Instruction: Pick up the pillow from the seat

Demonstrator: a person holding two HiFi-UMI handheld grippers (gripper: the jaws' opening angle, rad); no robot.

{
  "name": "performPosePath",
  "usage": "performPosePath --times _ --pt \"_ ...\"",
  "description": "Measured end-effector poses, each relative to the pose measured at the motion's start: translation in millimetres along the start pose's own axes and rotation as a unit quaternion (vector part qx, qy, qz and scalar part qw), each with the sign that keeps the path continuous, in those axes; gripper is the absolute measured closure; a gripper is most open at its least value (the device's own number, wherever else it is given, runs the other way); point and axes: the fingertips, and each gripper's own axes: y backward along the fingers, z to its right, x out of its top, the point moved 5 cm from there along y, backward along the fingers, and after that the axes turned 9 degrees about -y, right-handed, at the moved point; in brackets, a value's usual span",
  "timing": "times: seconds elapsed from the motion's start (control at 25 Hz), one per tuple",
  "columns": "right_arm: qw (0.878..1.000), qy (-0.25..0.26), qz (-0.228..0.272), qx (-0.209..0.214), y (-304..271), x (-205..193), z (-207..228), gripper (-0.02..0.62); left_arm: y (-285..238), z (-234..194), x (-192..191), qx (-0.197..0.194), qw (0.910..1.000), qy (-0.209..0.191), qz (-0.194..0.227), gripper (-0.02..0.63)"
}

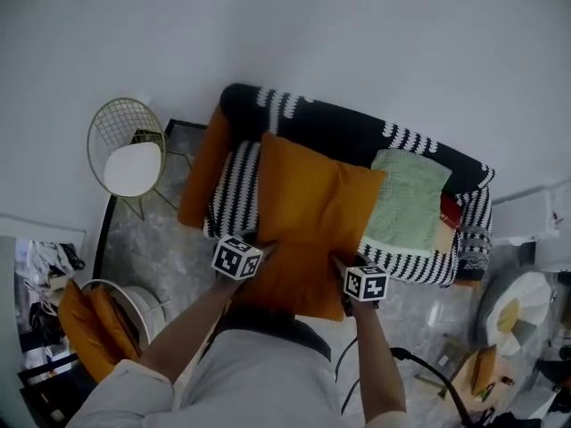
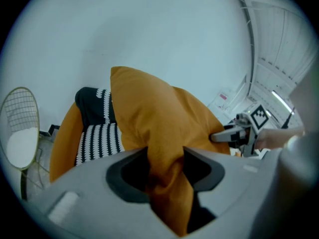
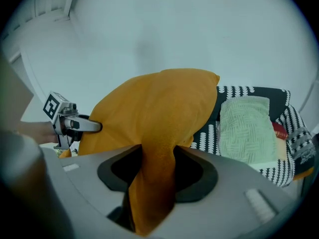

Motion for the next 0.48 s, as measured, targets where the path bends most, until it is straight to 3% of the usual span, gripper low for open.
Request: performPosePath --times 0.48 --pt "0.998 0.047 0.030 0.019 123 -58 -35 0.400 86 122 -30 0.017 0.9988 -0.011 0.044 0.419"
